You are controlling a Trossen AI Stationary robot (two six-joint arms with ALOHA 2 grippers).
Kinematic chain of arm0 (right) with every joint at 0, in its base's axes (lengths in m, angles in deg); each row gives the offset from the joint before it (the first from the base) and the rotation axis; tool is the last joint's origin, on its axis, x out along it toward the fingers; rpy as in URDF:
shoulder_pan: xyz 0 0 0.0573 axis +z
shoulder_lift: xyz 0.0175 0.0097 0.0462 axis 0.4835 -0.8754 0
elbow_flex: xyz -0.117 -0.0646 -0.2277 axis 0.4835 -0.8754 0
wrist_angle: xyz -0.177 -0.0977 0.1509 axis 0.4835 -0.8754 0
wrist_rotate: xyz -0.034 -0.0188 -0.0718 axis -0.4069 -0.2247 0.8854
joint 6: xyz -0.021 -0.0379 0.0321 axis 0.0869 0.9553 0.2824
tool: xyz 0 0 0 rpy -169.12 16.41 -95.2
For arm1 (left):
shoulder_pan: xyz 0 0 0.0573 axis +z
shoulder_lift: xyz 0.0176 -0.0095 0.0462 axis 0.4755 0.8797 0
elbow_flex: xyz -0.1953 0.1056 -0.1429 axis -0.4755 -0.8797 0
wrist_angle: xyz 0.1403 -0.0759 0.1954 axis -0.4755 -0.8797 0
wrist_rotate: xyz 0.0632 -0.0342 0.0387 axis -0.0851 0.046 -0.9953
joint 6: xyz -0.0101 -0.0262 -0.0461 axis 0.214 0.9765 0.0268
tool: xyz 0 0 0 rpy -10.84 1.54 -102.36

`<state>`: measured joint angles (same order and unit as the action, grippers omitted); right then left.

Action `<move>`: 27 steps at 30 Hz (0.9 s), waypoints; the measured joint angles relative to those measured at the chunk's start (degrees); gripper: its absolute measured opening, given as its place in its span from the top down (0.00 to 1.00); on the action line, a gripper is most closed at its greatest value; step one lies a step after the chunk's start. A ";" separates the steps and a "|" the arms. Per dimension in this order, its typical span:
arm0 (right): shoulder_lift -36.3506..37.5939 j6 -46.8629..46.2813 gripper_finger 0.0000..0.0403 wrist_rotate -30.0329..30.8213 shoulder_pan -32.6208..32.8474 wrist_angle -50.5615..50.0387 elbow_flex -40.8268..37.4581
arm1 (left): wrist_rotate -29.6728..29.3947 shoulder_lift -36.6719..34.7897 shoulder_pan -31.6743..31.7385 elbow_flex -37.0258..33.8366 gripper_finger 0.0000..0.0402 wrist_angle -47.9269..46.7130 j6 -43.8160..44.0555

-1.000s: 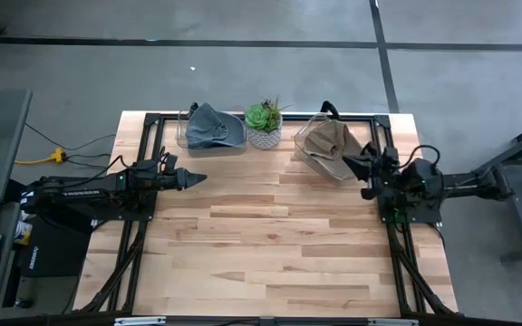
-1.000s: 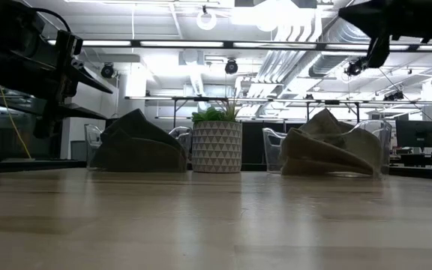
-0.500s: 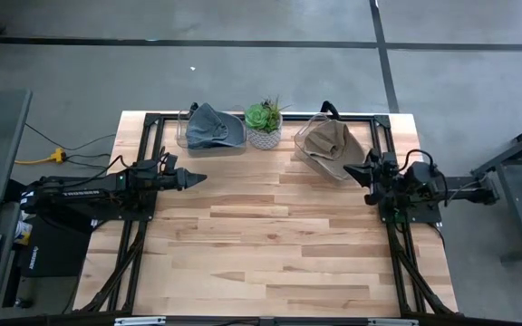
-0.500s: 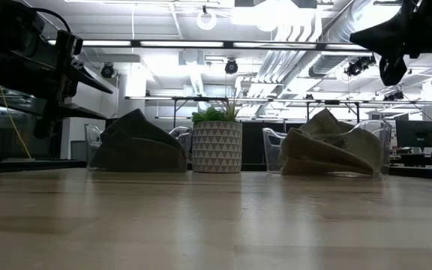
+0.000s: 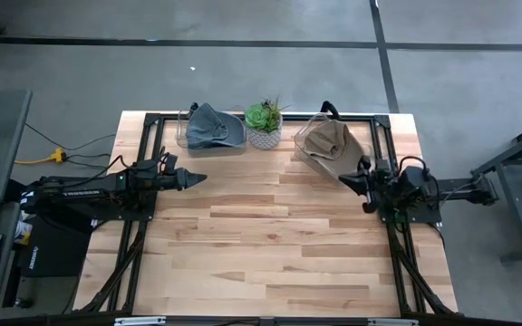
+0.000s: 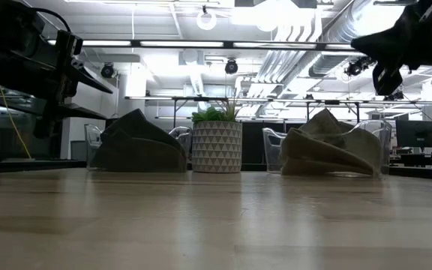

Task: Pick & Place hat
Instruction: Return to Home Position

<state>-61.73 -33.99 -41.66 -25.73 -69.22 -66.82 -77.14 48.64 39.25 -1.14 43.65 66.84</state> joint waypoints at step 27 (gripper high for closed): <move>-0.28 11.35 1.00 -3.96 -0.02 -6.58 -2.52 | 0.00 0.00 0.00 0.00 0.54 0.00 0.02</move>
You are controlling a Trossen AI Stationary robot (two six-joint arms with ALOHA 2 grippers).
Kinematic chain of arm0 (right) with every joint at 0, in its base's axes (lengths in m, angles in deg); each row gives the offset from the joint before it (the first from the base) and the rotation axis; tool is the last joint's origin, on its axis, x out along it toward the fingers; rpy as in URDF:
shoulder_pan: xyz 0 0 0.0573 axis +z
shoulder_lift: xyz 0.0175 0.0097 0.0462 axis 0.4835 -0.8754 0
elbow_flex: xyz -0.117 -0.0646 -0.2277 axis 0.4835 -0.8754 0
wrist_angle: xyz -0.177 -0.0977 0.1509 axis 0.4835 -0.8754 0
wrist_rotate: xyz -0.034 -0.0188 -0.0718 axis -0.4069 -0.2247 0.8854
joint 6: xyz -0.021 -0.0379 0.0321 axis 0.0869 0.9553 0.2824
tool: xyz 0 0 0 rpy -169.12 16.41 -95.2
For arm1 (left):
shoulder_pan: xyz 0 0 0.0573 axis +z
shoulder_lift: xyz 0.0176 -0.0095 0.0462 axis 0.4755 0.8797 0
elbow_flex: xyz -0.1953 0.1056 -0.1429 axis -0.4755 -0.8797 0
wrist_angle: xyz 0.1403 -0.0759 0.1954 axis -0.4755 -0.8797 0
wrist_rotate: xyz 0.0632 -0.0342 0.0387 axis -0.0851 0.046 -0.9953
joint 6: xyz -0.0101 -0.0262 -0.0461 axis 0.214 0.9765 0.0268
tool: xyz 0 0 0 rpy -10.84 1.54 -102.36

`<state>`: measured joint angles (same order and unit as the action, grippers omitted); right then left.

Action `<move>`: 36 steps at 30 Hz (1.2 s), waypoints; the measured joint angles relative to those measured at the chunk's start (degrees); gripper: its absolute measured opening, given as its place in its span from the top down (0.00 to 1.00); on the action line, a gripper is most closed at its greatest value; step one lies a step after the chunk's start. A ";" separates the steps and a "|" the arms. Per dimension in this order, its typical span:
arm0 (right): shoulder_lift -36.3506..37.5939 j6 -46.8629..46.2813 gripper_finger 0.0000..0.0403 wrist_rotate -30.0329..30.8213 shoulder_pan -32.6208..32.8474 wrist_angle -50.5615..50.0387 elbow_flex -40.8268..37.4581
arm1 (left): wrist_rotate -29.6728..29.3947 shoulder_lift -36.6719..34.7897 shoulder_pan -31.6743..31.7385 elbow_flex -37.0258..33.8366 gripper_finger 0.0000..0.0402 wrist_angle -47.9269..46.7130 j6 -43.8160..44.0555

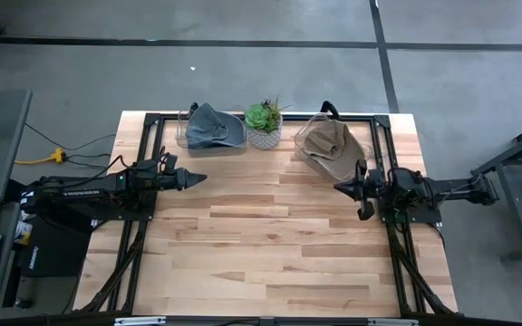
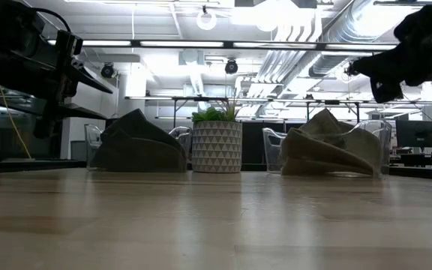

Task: Pick & Place hat
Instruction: Return to Home Position

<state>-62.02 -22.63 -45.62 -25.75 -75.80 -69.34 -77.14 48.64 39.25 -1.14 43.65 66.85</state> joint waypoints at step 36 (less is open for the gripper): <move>0.00 1.96 0.97 -0.11 0.00 -0.39 0.00 | 0.00 0.00 0.01 0.00 0.54 0.00 0.00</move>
